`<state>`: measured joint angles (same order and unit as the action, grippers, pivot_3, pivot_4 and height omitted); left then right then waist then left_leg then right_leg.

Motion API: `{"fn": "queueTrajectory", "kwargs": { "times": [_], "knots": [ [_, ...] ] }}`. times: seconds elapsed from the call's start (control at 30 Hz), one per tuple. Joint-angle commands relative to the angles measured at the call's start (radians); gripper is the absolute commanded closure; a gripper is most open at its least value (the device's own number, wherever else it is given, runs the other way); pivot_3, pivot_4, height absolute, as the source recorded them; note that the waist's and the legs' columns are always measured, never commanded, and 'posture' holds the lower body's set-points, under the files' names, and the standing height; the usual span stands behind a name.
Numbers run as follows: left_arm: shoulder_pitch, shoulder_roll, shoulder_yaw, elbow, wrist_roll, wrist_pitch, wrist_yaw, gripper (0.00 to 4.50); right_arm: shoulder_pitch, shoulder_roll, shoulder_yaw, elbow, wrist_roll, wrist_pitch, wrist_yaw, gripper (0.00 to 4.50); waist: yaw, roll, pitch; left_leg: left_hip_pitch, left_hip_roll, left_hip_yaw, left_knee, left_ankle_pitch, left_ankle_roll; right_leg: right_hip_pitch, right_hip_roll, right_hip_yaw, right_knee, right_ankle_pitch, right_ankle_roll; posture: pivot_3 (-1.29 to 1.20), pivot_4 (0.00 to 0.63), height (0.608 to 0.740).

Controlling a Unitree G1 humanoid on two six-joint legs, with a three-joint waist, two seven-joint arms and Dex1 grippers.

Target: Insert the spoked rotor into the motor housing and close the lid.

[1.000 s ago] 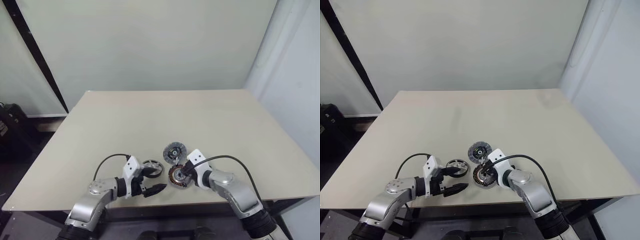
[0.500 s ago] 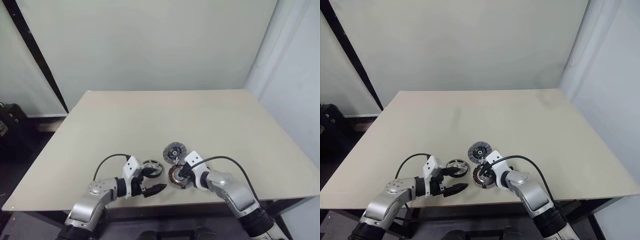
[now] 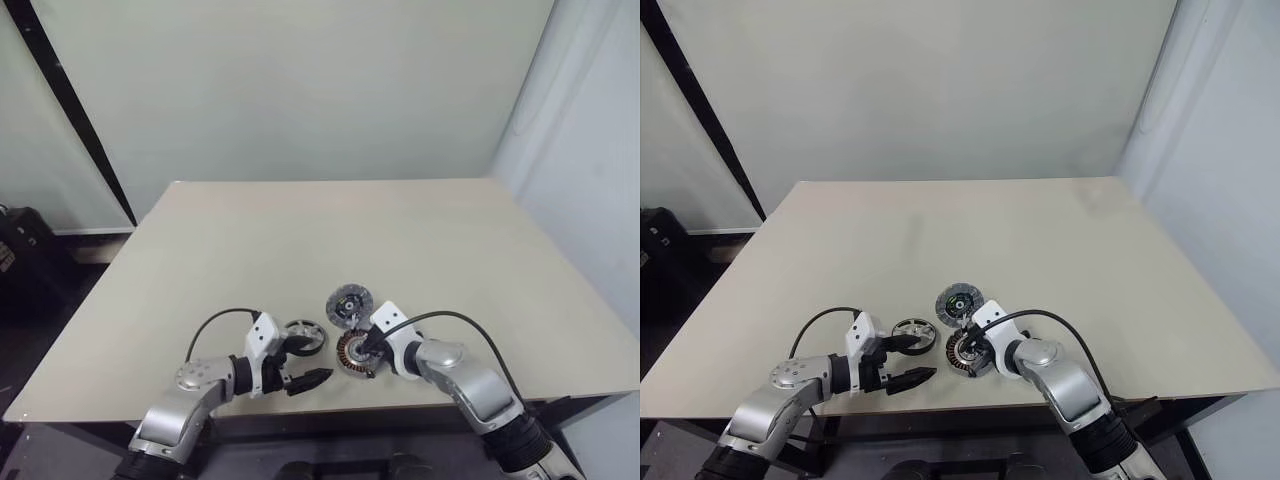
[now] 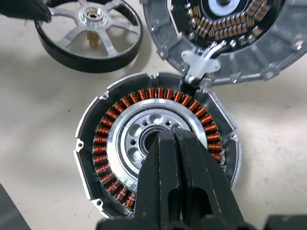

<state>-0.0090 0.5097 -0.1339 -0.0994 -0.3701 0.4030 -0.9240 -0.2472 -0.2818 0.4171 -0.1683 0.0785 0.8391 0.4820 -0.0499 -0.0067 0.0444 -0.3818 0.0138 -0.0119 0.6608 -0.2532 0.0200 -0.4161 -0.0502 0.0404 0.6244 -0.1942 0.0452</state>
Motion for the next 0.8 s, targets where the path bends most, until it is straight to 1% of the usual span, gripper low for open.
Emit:
{"fn": "queueTrajectory", "kwargs": {
  "times": [0.03, 0.1, 0.23, 0.3, 0.33, 0.37, 0.43, 0.53, 0.67, 0.8],
  "knots": [
    [-0.014, 0.001, 0.017, -0.029, -0.007, -0.006, 0.005, 0.00, -0.008, -0.005, -0.027, -0.056, 0.010, 0.006, 0.002, 4.47, 0.000, 0.000, 0.000, -0.001, 0.000, 0.000, 0.000, 0.000, 0.000, 0.000, 0.000, 0.000, 0.000, 0.000, 0.000, 0.00, 0.000, 0.740],
    [-0.012, -0.004, 0.025, -0.027, -0.015, -0.005, 0.008, 0.00, 0.003, 0.000, -0.041, -0.058, 0.013, -0.008, -0.004, 4.47, 0.000, 0.000, 0.000, -0.002, 0.000, 0.000, 0.000, 0.000, 0.000, -0.001, 0.000, 0.000, 0.000, 0.000, 0.000, 0.00, 0.000, 0.740],
    [-0.005, -0.040, 0.081, -0.022, -0.056, 0.015, 0.055, 0.00, 0.030, 0.026, -0.093, -0.067, 0.050, -0.063, 0.006, 4.47, 0.000, 0.000, 0.000, -0.003, 0.000, 0.000, 0.001, 0.000, 0.000, -0.001, 0.000, 0.000, 0.000, 0.000, 0.000, 0.00, 0.000, 0.740],
    [0.008, -0.051, 0.109, -0.019, -0.070, 0.020, 0.074, 0.00, 0.042, 0.010, -0.094, -0.085, 0.059, -0.061, 0.024, 4.10, 0.000, 0.000, 0.000, -0.003, 0.000, 0.000, 0.001, 0.000, 0.000, -0.001, 0.000, 0.000, 0.000, 0.000, 0.000, 0.00, 0.000, 0.740],
    [0.015, -0.057, 0.123, -0.020, -0.078, 0.025, 0.086, 0.00, 0.051, 0.008, -0.098, -0.092, 0.060, -0.088, 0.025, 3.91, 0.000, 0.000, 0.000, -0.003, 0.000, 0.000, 0.001, 0.000, 0.000, -0.001, 0.000, 0.000, 0.000, 0.000, 0.000, 0.00, 0.000, 0.740],
    [0.021, -0.064, 0.136, -0.021, -0.084, 0.034, 0.100, 0.00, 0.058, 0.013, -0.109, -0.096, 0.061, -0.100, 0.017, 3.61, 0.000, 0.000, 0.000, -0.003, 0.000, 0.000, 0.001, 0.000, 0.000, -0.001, 0.000, 0.000, 0.000, 0.000, 0.000, 0.00, 0.000, 0.740],
    [0.035, -0.078, 0.164, -0.026, -0.101, 0.058, 0.133, 0.00, 0.070, 0.007, -0.113, -0.101, 0.052, -0.137, 0.015, 2.93, 0.000, 0.000, 0.000, -0.003, 0.000, 0.000, 0.001, 0.000, 0.000, -0.001, 0.000, 0.000, 0.000, 0.000, 0.000, 0.00, 0.000, 0.740],
    [0.058, -0.103, 0.212, -0.035, -0.131, 0.099, 0.189, 0.00, 0.081, -0.004, -0.117, -0.114, 0.052, -0.137, 0.018, 1.93, 0.000, 0.000, 0.000, -0.003, 0.000, 0.000, 0.001, 0.000, 0.000, -0.001, 0.000, 0.000, 0.000, 0.000, 0.000, 0.00, 0.000, 0.740],
    [0.075, -0.151, 0.286, -0.039, -0.195, 0.216, 0.301, 0.00, 0.098, -0.022, -0.119, -0.129, 0.042, -0.175, 0.019, 0.52, 0.000, 0.000, 0.000, -0.003, 0.000, 0.000, 0.001, 0.000, 0.000, -0.001, 0.000, 0.000, 0.000, 0.000, 0.000, 0.00, 0.000, 0.740],
    [0.048, -0.191, 0.327, -0.010, -0.244, 0.349, 0.399, 0.00, 0.114, -0.065, -0.097, -0.150, 0.024, -0.217, 0.042, 0.52, 0.000, -0.001, 0.000, -0.003, -0.001, 0.000, 0.003, 0.000, 0.000, 0.000, 0.000, 0.000, 0.000, 0.000, 0.000, 0.00, 0.000, 0.740]
  ]
}}
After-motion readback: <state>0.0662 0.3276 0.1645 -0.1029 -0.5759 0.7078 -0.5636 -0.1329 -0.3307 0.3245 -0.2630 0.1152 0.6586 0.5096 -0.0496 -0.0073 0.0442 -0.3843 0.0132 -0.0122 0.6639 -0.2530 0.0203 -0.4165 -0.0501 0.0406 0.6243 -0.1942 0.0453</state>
